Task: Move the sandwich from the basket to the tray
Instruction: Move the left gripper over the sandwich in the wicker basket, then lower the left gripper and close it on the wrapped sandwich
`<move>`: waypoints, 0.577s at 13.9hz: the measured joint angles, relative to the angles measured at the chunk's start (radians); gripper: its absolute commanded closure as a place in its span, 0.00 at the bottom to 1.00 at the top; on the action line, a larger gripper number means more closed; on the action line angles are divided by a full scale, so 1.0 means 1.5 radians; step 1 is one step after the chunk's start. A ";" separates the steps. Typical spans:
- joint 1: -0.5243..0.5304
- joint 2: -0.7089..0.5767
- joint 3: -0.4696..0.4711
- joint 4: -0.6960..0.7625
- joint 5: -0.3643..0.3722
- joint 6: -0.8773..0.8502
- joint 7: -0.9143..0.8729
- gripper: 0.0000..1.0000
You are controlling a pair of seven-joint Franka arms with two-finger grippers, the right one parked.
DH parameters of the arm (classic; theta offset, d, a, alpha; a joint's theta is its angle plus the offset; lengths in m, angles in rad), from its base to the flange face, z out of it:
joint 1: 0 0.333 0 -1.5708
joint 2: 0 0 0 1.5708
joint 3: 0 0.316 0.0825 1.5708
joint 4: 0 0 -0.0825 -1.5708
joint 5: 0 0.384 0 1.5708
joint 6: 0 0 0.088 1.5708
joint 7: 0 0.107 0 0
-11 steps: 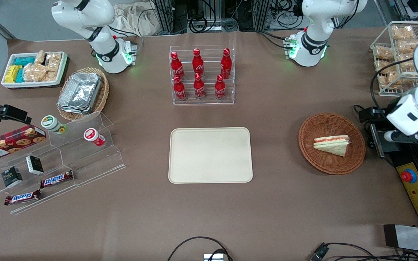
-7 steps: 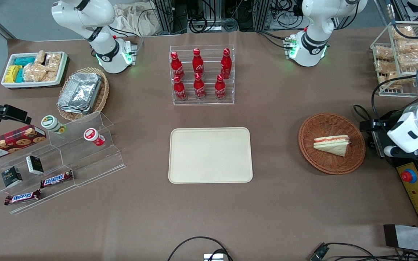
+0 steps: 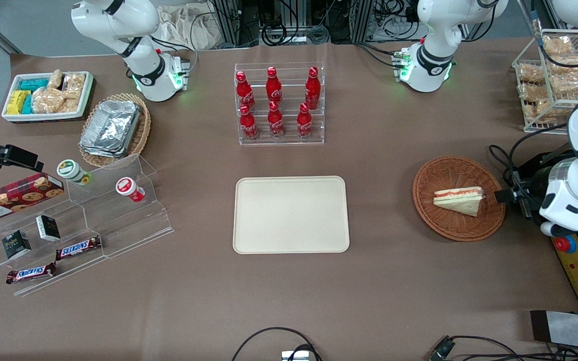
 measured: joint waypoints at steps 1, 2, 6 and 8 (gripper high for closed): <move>0.001 -0.004 0.011 -0.033 -0.005 0.040 -0.041 0.00; 0.001 -0.011 0.021 -0.072 -0.009 0.086 -0.079 0.00; 0.001 -0.027 0.033 -0.212 -0.012 0.240 -0.241 0.00; 0.000 -0.027 0.033 -0.251 -0.012 0.290 -0.312 0.00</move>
